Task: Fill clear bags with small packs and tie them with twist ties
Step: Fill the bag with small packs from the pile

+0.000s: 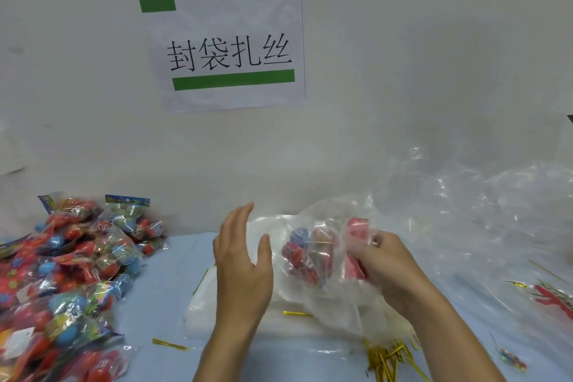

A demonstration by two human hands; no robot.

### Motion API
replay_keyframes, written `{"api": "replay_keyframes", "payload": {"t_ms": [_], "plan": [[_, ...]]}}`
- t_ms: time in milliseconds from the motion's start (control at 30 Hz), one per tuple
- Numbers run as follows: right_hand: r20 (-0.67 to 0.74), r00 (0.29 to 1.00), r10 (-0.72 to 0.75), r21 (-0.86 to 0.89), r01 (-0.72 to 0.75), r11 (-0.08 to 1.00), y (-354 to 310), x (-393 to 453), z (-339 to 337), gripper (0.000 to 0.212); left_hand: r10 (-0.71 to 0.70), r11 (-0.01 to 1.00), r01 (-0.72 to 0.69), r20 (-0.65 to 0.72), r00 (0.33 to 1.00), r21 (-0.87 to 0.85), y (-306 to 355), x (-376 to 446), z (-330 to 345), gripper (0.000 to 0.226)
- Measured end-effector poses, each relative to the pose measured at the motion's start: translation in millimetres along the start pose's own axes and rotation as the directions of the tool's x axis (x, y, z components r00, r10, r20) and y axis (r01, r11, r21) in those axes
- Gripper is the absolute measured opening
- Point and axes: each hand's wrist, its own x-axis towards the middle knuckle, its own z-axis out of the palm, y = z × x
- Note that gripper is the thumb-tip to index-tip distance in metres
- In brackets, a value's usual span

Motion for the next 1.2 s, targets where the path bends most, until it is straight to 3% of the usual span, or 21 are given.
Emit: {"api": "replay_keyframes", "payload": {"t_ms": [67,167,267,367,500,600,700,800,933,1067,1200], "plan": [[0.025,1.0,-0.018,-0.013,0.018,1.0,-1.6,-0.9,4.1,0.013,0.104,0.993,-0.11,0.118,0.988,0.044,-2.2,0.5,1.5,0.053],[0.082,0.996,-0.034,-0.057,0.038,0.998,-1.6,-3.6,10.9,0.017,0.118,0.964,-0.154,0.171,0.978,0.216,-1.7,-4.9,2.8,0.035],[0.066,0.998,-0.023,-0.053,0.026,0.998,-3.5,-3.8,7.2,0.004,0.124,0.981,-0.118,-0.033,0.992,0.157,0.3,-1.7,-3.8,0.027],[0.076,0.997,0.006,0.019,-0.008,1.0,-10.3,-5.5,-2.8,0.032,0.065,0.998,-0.06,-0.218,0.974,0.03,7.6,7.7,-15.4,0.016],[0.093,0.996,-0.019,0.042,0.015,0.999,-23.9,-12.0,-10.8,0.036,0.005,1.0,-0.007,-0.177,0.984,-0.008,11.7,9.4,-17.2,0.013],[-0.039,0.992,-0.119,-0.015,0.119,0.993,-30.8,-11.4,-15.3,0.021,0.026,1.0,-0.028,-0.183,0.983,-0.009,14.9,10.0,-16.8,0.012],[-0.184,0.945,-0.269,-0.133,0.247,0.96,-36.7,-11.8,-17.4,0.017,-0.031,0.999,0.026,-0.111,0.993,-0.046,12.1,7.5,-16.3,0.011],[-0.276,0.877,-0.394,-0.155,0.364,0.919,-49.9,-15.4,-19.4,0.019,-0.041,0.996,0.031,-0.125,0.991,-0.081,8.3,9.4,-16.1,0.013],[-0.273,0.855,-0.441,-0.247,0.38,0.891,-55.4,-20.7,-14.7,0.018,-0.123,0.991,0.123,0.013,0.992,-0.06,-0.1,4.7,-10.4,0.021],[-0.343,0.778,-0.526,-0.116,0.52,0.846,-68.1,-23.6,-20.2,0.019,-0.116,0.99,0.117,0.02,0.993,-0.077,-3.5,4.4,-8.1,0.022],[-0.342,0.806,-0.484,0.007,0.517,0.856,-67.7,-24.7,-23.4,0.016,-0.139,0.985,0.145,0.068,0.988,-0.097,-4.6,3.2,-7.2,0.023]]}}
